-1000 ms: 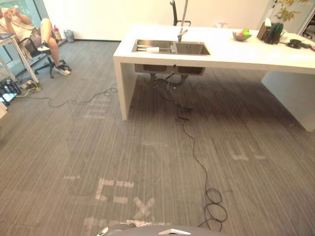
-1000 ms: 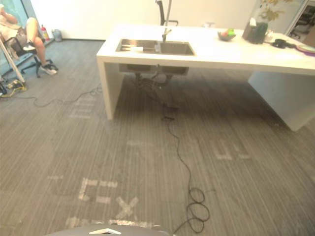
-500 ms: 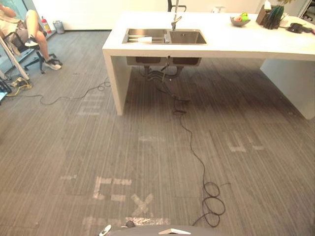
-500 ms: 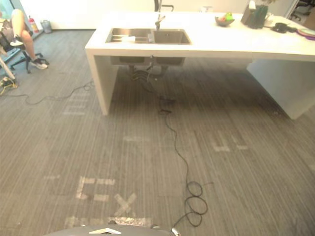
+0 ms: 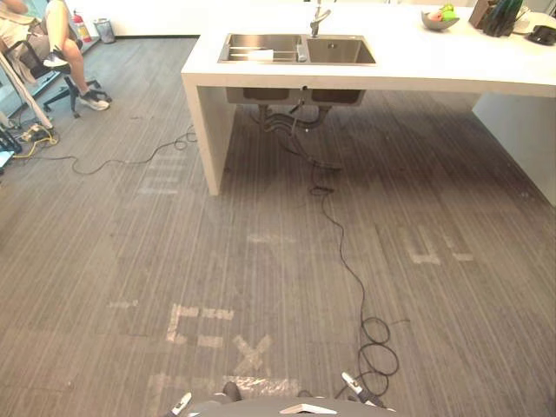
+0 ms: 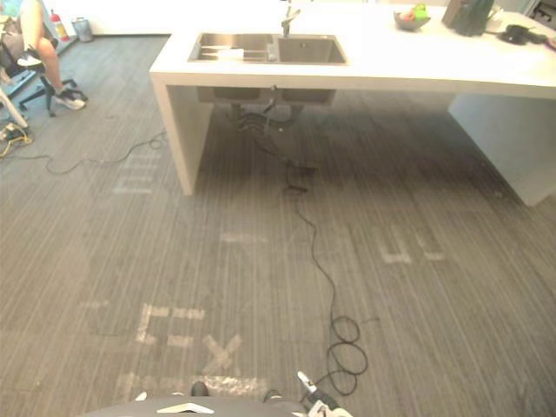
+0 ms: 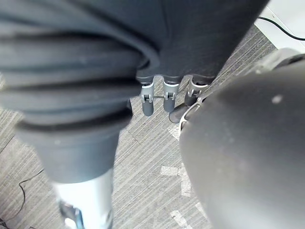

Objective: Walk over to the sink, pick up the cup, carry it to the dishwasher, place the cup inside the dishwasher, then close the dishwasher door

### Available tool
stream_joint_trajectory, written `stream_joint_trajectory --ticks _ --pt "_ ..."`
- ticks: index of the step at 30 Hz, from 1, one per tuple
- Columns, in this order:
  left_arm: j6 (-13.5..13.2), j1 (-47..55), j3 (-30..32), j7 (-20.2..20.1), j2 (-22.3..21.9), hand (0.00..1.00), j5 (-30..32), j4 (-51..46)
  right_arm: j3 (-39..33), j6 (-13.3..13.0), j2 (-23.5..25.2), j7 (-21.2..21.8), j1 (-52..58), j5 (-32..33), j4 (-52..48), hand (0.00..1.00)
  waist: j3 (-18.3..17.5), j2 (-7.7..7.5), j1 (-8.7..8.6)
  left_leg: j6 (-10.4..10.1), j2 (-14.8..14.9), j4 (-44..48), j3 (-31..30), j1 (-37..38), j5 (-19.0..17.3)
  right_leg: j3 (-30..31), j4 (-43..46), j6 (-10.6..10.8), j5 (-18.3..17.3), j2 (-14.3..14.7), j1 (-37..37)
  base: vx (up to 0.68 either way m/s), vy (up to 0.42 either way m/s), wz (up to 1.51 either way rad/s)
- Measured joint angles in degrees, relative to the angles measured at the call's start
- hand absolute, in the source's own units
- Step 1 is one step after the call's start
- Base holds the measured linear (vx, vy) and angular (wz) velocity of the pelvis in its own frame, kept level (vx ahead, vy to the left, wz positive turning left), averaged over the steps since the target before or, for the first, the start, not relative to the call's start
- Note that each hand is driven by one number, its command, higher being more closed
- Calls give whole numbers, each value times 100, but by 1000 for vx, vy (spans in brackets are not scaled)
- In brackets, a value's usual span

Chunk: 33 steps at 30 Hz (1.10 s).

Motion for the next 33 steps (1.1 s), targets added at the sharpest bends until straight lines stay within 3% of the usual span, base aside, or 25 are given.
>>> stream_joint_trajectory --ticks 3,8,13,15,18,19,20,23,24,27,31,33 --pt "166 1 160 -24 -26 0 82 25 -147 13 26 -1 41 -15 12 0 11 -14 -5 -13 3 -3 18 -1 12 -2 -15 -35 -19 -9 -5 -71 -9 -3" --pt "175 15 352 -45 -75 0 97 67 -243 -1 26 4 114 -182 30 0 -7 -16 -3 14 -4 -3 54 -79 -6 5 -77 -20 9 -20 -74 -24 10 -4" --pt "-57 -52 291 -156 -73 0 214 62 -55 -296 4 3 -3 -157 81 0 -28 -35 -1 56 -31 -1 85 -76 -35 99 30 33 33 -51 -128 60 16 -6" --pt "-215 -83 145 -156 -53 0 236 57 109 -445 -30 -2 -103 -156 51 0 -24 -25 9 86 -32 2 152 -88 -62 149 471 37 -144 -107 -376 78 40 -15" --pt "-612 -226 -86 -162 27 0 330 18 309 -697 108 -99 -271 -107 -121 0 62 -104 0 177 -146 36 173 77 -76 265 1827 180 -683 -386 -825 69 65 -1" --pt "-718 -298 -147 -164 17 0 330 -48 317 -752 101 -123 -325 -104 -138 0 130 -82 9 205 -166 37 176 170 -93 284 2312 202 -729 -469 -984 4 96 -1" --pt "-791 -344 -231 -167 54 0 314 -85 324 -775 96 -124 -367 -103 -170 0 224 -156 18 244 -185 37 186 250 -123 300 2808 202 -728 -547 -1158 -50 115 -1" --pt "-825 -546 -236 -72 122 0 98 -229 315 -796 125 -117 -441 7 -401 0 455 -197 -24 434 -291 8 122 570 -317 536 4166 240 -730 -792 -1639 -102 107 6" --pt "-846 -611 -233 -15 118 0 -9 -239 273 -774 179 -114 -423 67 -453 0 460 -233 -51 465 -273 5 34 638 -344 599 4217 233 -973 -749 -1742 -137 87 17" --pt "-999 -806 -100 -45 -73 0 -108 -268 44 -618 339 -140 -374 121 -564 0 531 -335 -117 481 -204 213 -34 598 -477 588 3774 191 -920 -639 -2068 -212 10 21" --pt "-1496 -808 83 -20 -205 0 -150 -329 -770 -21 434 -206 150 151 -480 0 548 -332 -164 358 -87 748 -25 607 -992 422 2256 179 -151 -532 -2167 -51 -56 8" --pt "-1635 -813 121 23 -360 0 -183 -616 -1039 152 513 -221 495 77 -297 0 561 -304 -195 228 22 980 -43 643 -1247 420 1785 161 72 -512 -2167 278 -117 19"
